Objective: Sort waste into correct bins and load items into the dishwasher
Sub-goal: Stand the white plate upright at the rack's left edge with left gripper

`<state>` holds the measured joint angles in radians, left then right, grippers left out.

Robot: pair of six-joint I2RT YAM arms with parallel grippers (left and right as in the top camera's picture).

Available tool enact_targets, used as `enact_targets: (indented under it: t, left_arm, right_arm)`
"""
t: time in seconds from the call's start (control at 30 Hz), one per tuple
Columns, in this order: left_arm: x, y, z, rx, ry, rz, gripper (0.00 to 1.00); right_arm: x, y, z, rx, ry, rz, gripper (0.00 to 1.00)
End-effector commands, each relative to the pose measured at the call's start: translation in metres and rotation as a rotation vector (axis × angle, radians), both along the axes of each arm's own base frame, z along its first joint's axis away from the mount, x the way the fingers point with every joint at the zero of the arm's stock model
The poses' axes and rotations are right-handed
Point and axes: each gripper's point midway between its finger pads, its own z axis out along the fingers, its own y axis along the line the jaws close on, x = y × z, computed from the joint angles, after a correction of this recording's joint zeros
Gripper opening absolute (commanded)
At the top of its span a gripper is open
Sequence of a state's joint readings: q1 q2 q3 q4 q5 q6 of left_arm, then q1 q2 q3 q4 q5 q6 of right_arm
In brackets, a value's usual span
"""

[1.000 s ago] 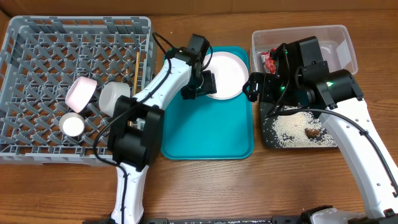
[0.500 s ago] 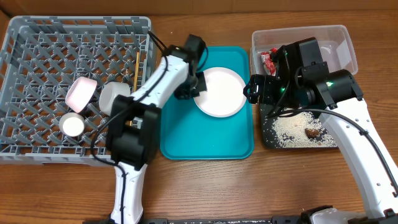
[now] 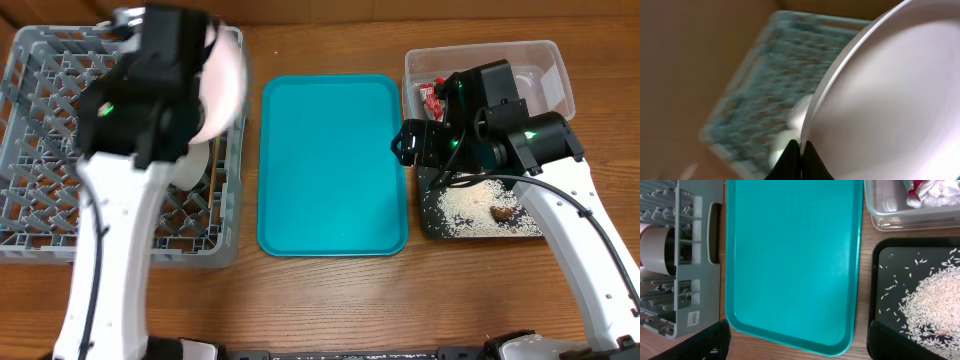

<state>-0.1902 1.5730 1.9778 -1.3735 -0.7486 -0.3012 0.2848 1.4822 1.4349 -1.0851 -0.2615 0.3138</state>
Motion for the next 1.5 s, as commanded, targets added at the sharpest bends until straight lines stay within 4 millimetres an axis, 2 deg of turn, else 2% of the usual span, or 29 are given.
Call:
enact_targets:
  t: [0.0, 0.07, 0.23, 0.33, 0.4, 0.53, 0.6, 0.8, 0.97, 1.13, 1.33, 1.47]
  left_arm:
    - [-0.03, 0.066, 0.02, 0.318, 0.106, 0.226, 0.04]
    - [-0.041, 0.086, 0.02, 0.342, 0.14, 0.292, 0.04]
    - [-0.053, 0.13, 0.017, 0.325, 0.117, 0.453, 0.04]
    - [-0.06, 0.15, 0.006, 0.291, 0.157, 0.5, 0.04]
    - [-0.062, 0.163, 0.0, 0.262, 0.156, 0.533, 0.04]
    - [-0.065, 0.193, 0.0, 0.277, 0.12, 0.633, 0.04]
    - [-0.052, 0.21, -0.009, 0.257, 0.125, 0.619, 0.04]
    - [-0.019, 0.231, -0.035, 0.289, 0.257, 0.509, 0.04]
    - [-0.005, 0.236, -0.061, 0.296, 0.347, 0.475, 0.04]
    - [0.006, 0.24, -0.086, 0.324, 0.512, 0.376, 0.04]
    - [0.012, 0.253, -0.093, 0.334, 0.529, 0.367, 0.04]
    - [0.023, 0.253, -0.099, 0.316, 0.525, 0.303, 0.04]
  right_arm:
    - [0.002, 0.0, 0.002, -0.004, -0.013, 0.005, 0.89]
    - [0.002, 0.0, 0.002, -0.004, -0.013, 0.005, 0.89]
    - [0.002, 0.0, 0.002, -0.005, -0.013, 0.005, 0.89]
    - [0.002, 0.0, 0.002, -0.004, -0.013, 0.005, 0.89]
    - [0.002, 0.0, 0.002, -0.004, -0.013, 0.005, 0.89]
    - [0.002, 0.0, 0.002, -0.004, -0.014, 0.005, 0.89]
    - [0.003, 0.001, 0.002, -0.003, -0.016, 0.004, 0.89]
    - [0.002, 0.0, 0.002, -0.003, -0.015, 0.005, 0.89]
    - [0.003, 0.001, 0.003, -0.002, -0.021, 0.004, 0.89]
    - [0.005, 0.001, 0.004, 0.0, -0.029, 0.004, 0.89]
    - [0.007, 0.002, 0.005, 0.003, -0.039, 0.004, 0.89]
    - [0.007, 0.002, 0.005, 0.003, -0.038, 0.004, 0.89]
